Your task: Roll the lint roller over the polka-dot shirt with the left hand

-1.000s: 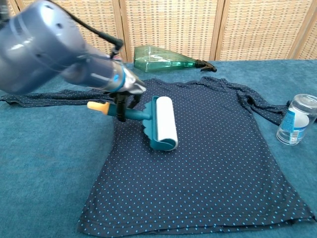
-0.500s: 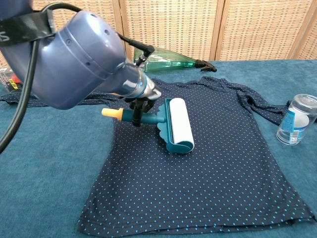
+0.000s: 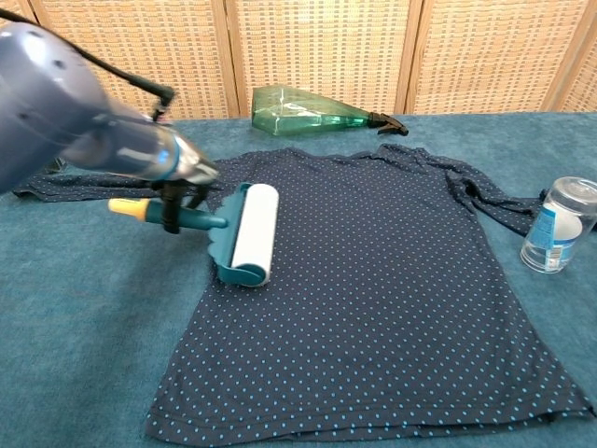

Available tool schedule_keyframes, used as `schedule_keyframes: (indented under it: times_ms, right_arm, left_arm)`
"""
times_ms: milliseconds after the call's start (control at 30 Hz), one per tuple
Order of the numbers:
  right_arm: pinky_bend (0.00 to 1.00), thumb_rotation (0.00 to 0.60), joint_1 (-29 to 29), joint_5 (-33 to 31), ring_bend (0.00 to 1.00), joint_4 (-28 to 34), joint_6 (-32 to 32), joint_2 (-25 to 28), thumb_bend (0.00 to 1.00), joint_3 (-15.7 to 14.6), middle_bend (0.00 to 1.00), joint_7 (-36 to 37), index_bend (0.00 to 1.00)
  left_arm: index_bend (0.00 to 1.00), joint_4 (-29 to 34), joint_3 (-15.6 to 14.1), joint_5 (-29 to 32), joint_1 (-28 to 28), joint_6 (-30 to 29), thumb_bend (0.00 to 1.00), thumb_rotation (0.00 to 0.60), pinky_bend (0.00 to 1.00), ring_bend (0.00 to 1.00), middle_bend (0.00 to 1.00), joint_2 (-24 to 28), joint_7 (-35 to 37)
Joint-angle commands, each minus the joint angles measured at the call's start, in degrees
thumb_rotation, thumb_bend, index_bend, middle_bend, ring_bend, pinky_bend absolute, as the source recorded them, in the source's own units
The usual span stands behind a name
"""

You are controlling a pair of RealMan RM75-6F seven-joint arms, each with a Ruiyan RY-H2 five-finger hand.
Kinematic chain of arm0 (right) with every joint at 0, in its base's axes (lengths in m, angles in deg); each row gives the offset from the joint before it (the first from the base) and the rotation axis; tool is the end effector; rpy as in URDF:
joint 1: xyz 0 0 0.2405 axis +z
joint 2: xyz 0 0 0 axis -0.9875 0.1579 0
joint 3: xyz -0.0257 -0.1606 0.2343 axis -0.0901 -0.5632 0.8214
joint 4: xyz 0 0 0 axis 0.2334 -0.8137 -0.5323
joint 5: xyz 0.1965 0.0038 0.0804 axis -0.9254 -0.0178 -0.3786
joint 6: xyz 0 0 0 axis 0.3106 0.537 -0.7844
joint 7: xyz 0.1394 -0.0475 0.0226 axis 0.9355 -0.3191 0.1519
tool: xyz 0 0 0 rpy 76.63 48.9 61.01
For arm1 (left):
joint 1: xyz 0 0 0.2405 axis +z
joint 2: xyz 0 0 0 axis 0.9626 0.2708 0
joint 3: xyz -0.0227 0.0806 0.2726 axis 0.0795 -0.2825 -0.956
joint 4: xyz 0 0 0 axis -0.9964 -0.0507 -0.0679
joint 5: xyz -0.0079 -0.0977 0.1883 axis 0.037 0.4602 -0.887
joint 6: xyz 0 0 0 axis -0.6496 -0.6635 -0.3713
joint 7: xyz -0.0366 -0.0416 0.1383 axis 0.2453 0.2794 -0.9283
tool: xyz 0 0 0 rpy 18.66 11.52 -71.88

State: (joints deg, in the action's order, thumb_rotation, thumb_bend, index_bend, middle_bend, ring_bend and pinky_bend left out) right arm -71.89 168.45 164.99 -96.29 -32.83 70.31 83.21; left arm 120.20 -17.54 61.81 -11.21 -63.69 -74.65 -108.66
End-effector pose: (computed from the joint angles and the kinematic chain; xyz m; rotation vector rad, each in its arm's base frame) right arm -0.3613 -0.2060 0.1286 1.5164 -0.9957 0.7031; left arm -0.0874 0.4476 -0.0491 -2.0136 -0.5650 0.1142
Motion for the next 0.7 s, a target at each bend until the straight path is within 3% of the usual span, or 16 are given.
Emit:
schedule_keyframes:
  times_ms: [33, 500, 700]
  right_arm:
    - [0.00, 0.600, 0.0, 0.0, 0.00, 0.2, -0.1, 0.0, 0.06, 0.0, 0.00, -0.2, 0.00]
    - [0.00, 0.600, -0.1, 0.9, 0.00, 1.3, -0.8, 0.3, 0.06, -0.3, 0.00, -0.7, 0.00]
    - [0.00, 0.600, -0.2, 0.4, 0.00, 1.2, -0.8, 0.8, 0.06, 0.0, 0.00, 0.5, 0.00]
  left_arm:
    - [0.87, 1.3, -1.1, -1.7, 2.0, 0.3, 0.40, 0.600, 0.68, 0.80, 0.92, 2.0, 1.5]
    - [0.87, 3.1, -0.9, -4.3, 3.6, 0.2, 0.40, 0.600, 0.68, 0.80, 0.92, 4.2, 3.2]
    - [0.87, 1.0, 2.3, -1.0, 0.2, -1.0, 0.41, 0.600, 0.68, 0.80, 0.92, -0.1, 0.3]
